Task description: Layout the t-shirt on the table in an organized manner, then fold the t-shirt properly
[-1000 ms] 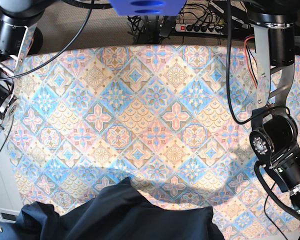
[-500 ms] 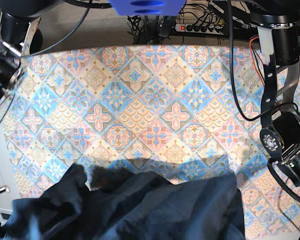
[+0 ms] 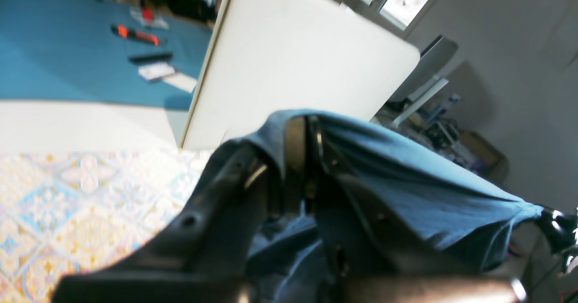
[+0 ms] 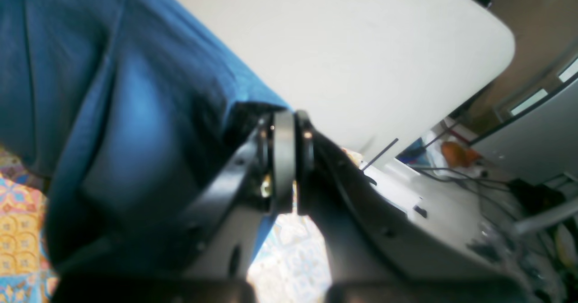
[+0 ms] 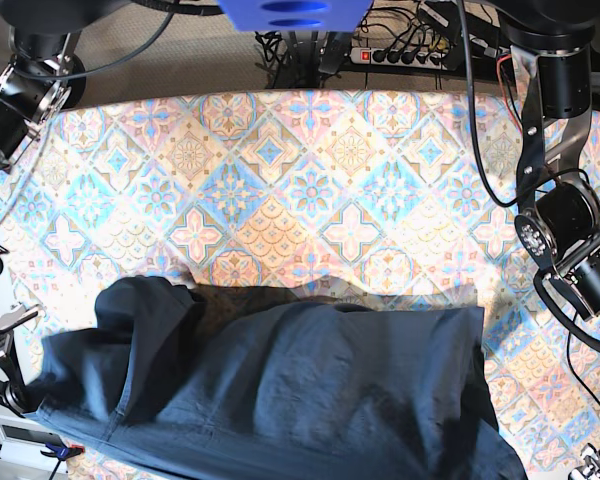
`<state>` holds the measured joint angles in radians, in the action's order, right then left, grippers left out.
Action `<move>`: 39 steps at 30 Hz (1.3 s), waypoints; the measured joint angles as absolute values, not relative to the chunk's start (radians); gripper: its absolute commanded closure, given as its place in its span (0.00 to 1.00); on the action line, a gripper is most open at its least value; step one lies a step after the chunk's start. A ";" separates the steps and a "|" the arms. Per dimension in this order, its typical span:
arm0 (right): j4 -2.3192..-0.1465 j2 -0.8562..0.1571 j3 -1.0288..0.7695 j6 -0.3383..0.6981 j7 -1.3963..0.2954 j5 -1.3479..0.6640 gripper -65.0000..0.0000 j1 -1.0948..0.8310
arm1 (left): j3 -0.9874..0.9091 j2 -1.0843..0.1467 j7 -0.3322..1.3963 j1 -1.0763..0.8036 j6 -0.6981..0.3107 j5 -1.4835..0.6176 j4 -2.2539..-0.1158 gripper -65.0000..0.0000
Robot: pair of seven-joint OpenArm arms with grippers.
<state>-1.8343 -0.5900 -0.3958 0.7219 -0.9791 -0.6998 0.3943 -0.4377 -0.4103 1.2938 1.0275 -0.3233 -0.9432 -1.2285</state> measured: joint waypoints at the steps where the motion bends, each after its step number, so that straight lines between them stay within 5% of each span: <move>1: -1.806 -0.589 -0.395 0.724 -0.974 -0.680 1.00 0.396 | -0.437 -0.410 1.278 1.026 -0.324 -0.943 -1.228 1.00; 14: -1.464 -0.597 -0.279 0.695 -1.015 -0.585 1.00 0.734 | -0.411 -0.332 1.094 1.230 -0.309 -0.775 -0.984 1.00; 22: -1.585 -0.598 -0.182 0.694 -1.081 -0.580 0.99 0.712 | -0.390 -0.372 1.180 1.231 -0.311 -0.788 -0.985 1.00; 29: -1.674 -0.451 -0.097 0.702 -1.096 -0.586 0.89 0.496 | -0.421 -0.461 1.278 1.153 -0.307 -0.865 -1.131 1.00; 39: -1.671 -0.273 0.107 0.699 -1.082 -0.589 0.76 0.440 | -0.417 -0.564 1.349 0.997 -0.316 -0.898 -1.402 1.00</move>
<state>-1.6707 -0.2726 0.1074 0.6987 -1.0817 -0.5892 0.4400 -0.4168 -0.5640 1.3487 0.9974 -0.3161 -0.8978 -1.4021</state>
